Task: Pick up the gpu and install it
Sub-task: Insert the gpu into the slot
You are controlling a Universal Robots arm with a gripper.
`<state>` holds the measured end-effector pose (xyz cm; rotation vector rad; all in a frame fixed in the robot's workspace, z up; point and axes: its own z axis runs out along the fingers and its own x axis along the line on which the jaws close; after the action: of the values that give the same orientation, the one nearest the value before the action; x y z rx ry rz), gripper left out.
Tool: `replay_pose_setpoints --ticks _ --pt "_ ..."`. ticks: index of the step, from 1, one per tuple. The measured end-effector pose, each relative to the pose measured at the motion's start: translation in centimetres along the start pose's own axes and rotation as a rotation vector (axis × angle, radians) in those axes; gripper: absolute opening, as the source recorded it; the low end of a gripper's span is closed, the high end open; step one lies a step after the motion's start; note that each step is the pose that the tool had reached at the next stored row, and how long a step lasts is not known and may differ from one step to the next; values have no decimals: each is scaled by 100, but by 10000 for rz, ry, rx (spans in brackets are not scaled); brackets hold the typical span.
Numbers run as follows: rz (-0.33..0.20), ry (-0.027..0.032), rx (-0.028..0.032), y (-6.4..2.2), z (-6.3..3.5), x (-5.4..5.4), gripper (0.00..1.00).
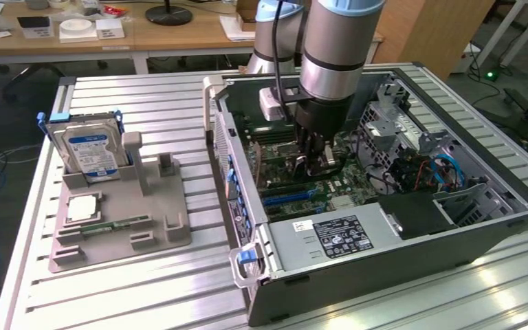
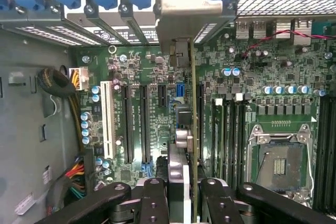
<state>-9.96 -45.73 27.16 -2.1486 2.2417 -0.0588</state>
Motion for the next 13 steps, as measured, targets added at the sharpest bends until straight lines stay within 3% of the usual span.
replay_pose_setpoints --ticks 13 --pt "-1 1 0 49 161 3 28"
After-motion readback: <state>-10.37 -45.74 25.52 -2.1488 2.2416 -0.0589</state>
